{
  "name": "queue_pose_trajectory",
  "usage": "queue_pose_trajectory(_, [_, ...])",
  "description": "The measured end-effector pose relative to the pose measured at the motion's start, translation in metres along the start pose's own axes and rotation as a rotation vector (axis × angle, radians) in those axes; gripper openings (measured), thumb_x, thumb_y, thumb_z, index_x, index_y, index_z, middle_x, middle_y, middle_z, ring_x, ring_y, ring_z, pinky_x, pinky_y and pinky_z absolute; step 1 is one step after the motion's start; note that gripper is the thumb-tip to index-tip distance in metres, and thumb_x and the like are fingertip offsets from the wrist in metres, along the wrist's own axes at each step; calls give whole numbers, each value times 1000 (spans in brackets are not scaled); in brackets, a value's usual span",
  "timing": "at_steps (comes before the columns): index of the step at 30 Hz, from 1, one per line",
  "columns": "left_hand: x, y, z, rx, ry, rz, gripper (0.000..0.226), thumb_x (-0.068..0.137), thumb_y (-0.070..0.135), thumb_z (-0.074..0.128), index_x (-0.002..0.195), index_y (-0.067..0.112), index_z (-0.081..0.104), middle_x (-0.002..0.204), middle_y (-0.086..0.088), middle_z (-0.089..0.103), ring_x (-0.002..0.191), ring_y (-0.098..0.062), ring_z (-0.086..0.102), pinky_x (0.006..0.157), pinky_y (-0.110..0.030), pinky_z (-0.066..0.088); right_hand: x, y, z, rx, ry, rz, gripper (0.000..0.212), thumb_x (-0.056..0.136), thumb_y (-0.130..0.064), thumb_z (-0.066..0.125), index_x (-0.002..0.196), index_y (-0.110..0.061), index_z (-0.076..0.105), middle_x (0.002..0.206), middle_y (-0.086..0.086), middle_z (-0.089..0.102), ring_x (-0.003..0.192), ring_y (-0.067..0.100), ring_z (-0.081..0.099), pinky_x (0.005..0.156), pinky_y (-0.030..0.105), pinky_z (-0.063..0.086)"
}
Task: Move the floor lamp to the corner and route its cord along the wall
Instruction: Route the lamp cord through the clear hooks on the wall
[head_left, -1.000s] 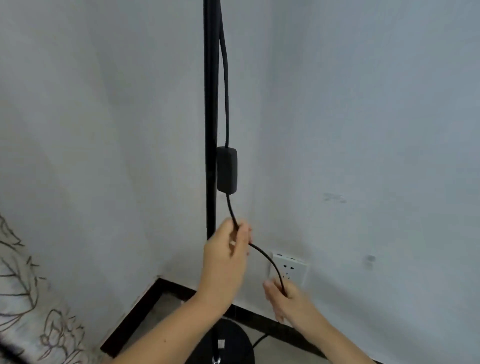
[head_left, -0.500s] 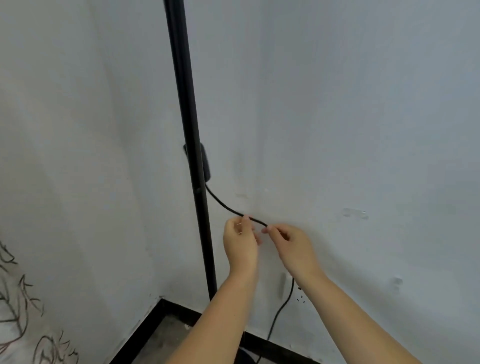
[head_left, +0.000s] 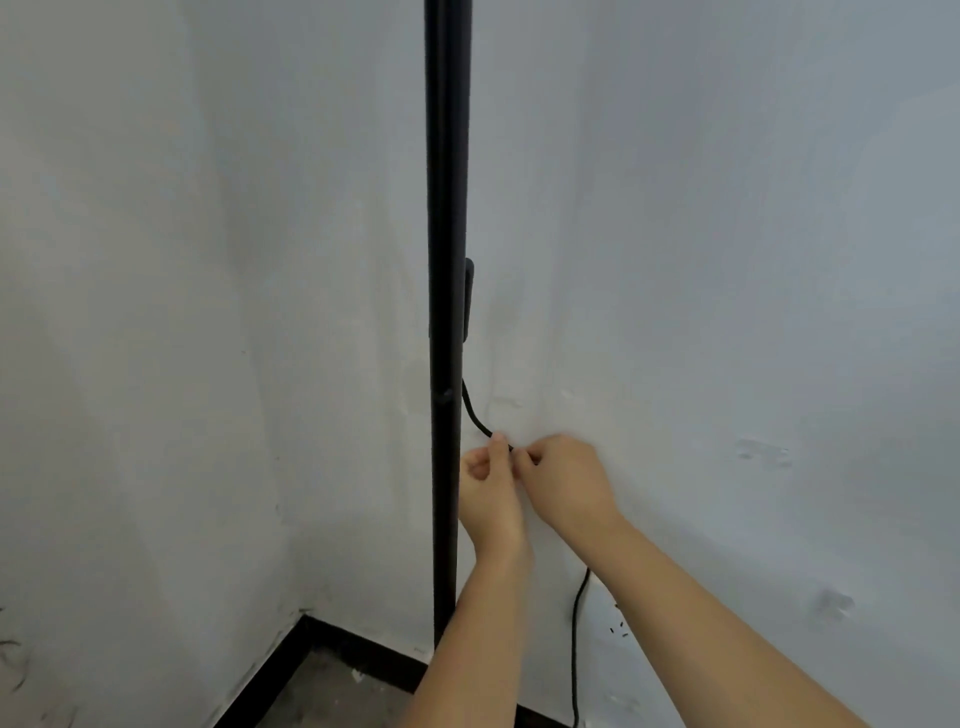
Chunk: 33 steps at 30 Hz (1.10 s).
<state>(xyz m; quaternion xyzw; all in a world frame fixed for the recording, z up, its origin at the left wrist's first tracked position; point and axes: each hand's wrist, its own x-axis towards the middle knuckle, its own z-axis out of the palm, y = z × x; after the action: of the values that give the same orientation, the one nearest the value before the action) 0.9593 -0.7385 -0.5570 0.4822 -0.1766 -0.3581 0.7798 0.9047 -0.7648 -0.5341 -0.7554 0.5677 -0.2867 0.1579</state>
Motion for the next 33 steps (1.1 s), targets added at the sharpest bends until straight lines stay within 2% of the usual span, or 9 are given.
queue_pose_trajectory(2, [1,3,3,15,20,19,26,91,17,60,64,17,56,53,8,62,47,4,58,57,-18,49,2,-1,-3,-45,-14,-1,49,93,-30,49,46,-15,45,44,-2,42,42,13,39,41,25,26])
queue_pose_trajectory(5, [0,8,8,1,72,8,26,88,9,56,63,15,52,59,0,56,52,-8,55,60,-28,47,-1,0,-9,14,-85,-8,54,94,-27,49,41,-20,37,41,-4,36,38,9,32,41,23,24])
queue_pose_trajectory(9, [0,4,12,-36,80,-59,20,87,13,53,68,15,49,62,-6,46,55,-17,44,47,-25,42,-30,28,-14,355,-250,130,40,97,-29,43,67,-20,68,33,-10,35,30,4,31,39,16,26])
queue_pose_trajectory(11, [4,4,12,-34,100,-74,19,87,14,55,69,16,49,63,-6,47,56,-18,43,50,-26,44,-53,53,-22,499,-258,242,36,97,-32,46,73,-21,71,39,-12,30,33,5,27,39,17,26])
queue_pose_trajectory(16, [15,2,15,-152,117,-156,7,85,12,54,81,13,48,62,-4,44,53,-14,41,56,-31,50,-89,115,-70,496,78,301,25,91,-26,59,68,-22,70,39,-18,45,37,1,38,51,18,30])
queue_pose_trajectory(20, [9,0,24,-176,143,-132,5,86,12,50,83,11,46,65,-6,42,56,-15,39,55,-32,52,-100,131,-117,526,263,157,18,86,-21,66,69,-26,73,65,-20,69,59,-9,59,56,1,40])
queue_pose_trajectory(25, [3,1,25,-186,161,-108,14,89,10,48,76,16,44,65,-4,42,57,-14,39,56,-32,51,-86,118,-137,463,472,98,13,83,-22,70,70,-23,69,60,-15,66,57,-8,57,55,0,40])
queue_pose_trajectory(29, [1,5,25,-176,153,-103,17,89,8,48,75,16,45,62,-5,41,54,-14,41,59,-30,52,-79,115,-149,470,516,132,13,82,-26,70,69,-23,68,47,-19,56,45,2,47,46,6,38])
queue_pose_trajectory(33, [1,3,24,-162,147,-105,4,89,9,49,86,11,50,64,-3,44,55,-13,43,60,-28,50,-75,114,-155,416,485,157,16,82,-31,68,67,-27,68,52,-11,56,50,5,47,52,16,40])
